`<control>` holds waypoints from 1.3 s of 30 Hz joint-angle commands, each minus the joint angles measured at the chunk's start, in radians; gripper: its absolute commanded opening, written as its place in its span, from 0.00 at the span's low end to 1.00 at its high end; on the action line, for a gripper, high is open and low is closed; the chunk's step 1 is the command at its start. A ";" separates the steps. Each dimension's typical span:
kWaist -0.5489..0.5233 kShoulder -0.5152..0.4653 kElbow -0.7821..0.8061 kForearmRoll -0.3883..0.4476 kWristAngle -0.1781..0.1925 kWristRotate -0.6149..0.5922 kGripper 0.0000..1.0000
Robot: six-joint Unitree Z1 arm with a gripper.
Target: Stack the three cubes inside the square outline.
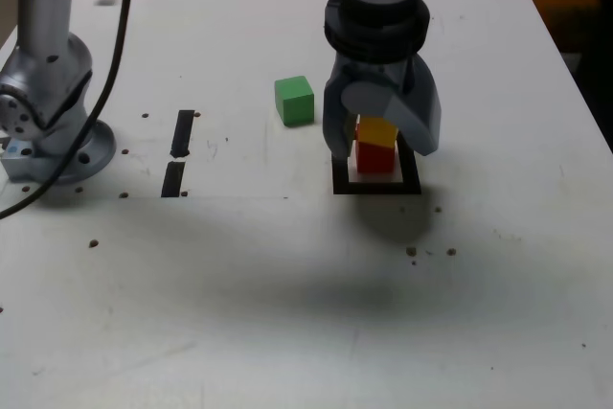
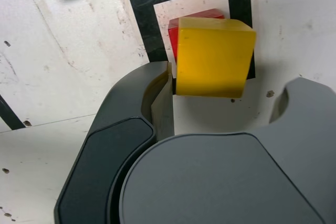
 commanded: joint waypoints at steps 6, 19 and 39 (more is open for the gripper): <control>0.002 -0.057 0.018 0.003 -0.003 -0.009 0.92; 0.015 -0.285 0.177 -0.017 0.038 -0.055 0.95; 0.161 -0.306 0.262 0.008 0.065 -0.122 0.99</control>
